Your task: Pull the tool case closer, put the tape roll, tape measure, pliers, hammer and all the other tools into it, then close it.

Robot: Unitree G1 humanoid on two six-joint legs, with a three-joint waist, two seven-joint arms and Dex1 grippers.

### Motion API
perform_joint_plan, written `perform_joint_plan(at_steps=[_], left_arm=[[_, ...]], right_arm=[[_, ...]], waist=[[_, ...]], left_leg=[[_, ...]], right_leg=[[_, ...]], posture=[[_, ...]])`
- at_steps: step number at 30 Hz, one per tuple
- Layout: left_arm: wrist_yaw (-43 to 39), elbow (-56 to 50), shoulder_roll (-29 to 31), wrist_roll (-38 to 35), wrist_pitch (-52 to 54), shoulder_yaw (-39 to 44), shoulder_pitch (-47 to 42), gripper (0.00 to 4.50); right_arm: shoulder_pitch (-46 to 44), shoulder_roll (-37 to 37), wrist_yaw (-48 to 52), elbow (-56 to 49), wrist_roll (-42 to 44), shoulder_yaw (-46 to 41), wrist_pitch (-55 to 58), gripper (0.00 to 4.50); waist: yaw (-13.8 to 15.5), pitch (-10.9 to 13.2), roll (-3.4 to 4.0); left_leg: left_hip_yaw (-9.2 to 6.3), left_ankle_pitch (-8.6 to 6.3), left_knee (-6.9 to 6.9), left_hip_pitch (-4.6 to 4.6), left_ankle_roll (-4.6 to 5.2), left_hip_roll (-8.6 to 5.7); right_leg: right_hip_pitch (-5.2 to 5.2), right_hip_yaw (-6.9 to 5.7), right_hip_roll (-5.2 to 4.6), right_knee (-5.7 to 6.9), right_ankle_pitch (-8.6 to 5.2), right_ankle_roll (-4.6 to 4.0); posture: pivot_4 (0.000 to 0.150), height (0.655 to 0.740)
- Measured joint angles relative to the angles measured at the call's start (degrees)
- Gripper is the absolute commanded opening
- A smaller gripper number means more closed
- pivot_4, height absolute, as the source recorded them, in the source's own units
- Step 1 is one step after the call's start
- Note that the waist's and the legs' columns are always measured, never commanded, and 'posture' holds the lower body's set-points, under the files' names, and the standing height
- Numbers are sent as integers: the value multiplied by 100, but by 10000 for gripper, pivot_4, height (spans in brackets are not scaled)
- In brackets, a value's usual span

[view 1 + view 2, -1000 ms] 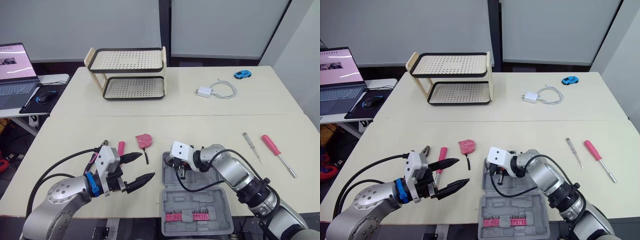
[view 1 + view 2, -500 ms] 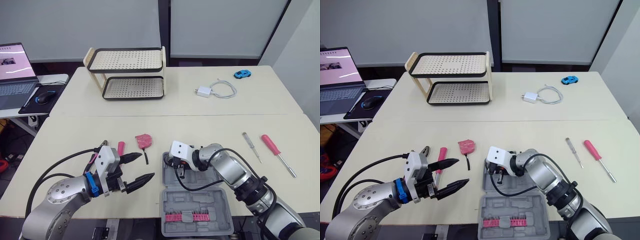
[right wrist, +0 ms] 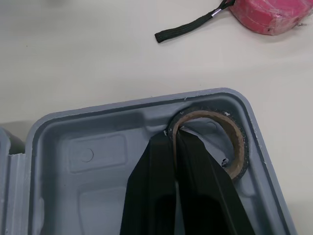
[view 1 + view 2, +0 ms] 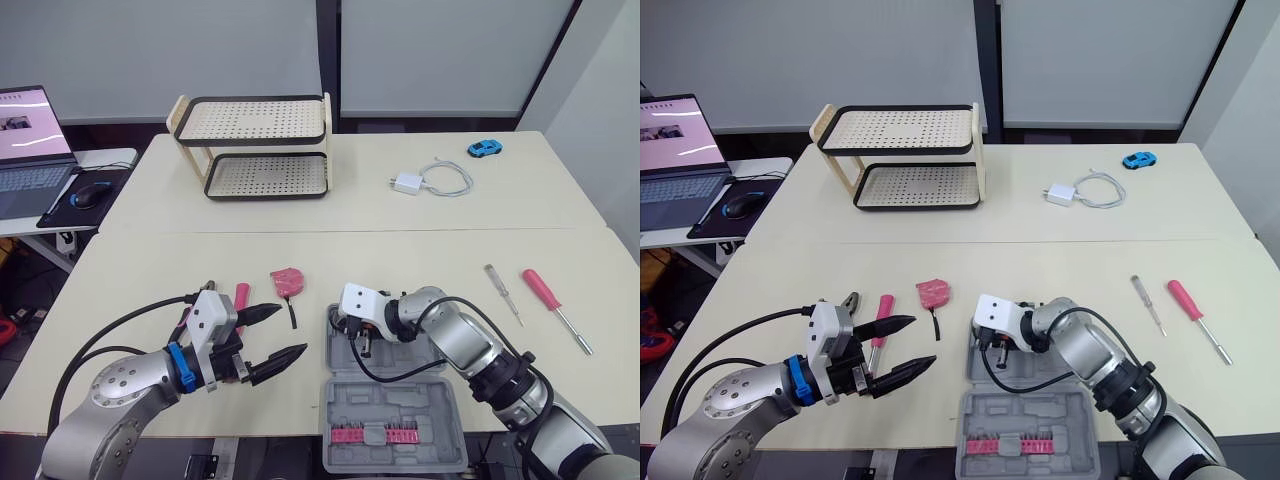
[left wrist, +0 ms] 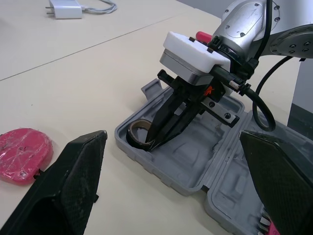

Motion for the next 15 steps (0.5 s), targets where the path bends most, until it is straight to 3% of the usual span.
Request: perform_joint_plan(at_steps=[1, 11, 15], left_arm=[[0, 5, 0, 1, 0, 0, -2, 45000], [-7, 47, 0, 13, -6, -1, -51, 45000], [-12, 61, 2, 15, -8, -2, -89, 45000]], right_arm=[[0, -5, 2, 0, 0, -2, -1, 14786], [1, -22, 48, -363, 229, -258, 52, 14786], [219, -90, 42, -499, 441, -573, -424, 14786]], waist=[[0, 0, 0], [0, 0, 0], [2, 0, 0]], left_leg=[[0, 0, 0, 0, 0, 0], [0, 0, 0, -3, 0, 0], [0, -1, 0, -2, -1, 0]], right_leg=[[0, 0, 0, 0, 0, 0], [1, 0, 0, 0, 0, 0], [1, 1, 0, -1, 0, 0]], posture=[[1500, 7400], [1500, 7400], [1500, 7400]])
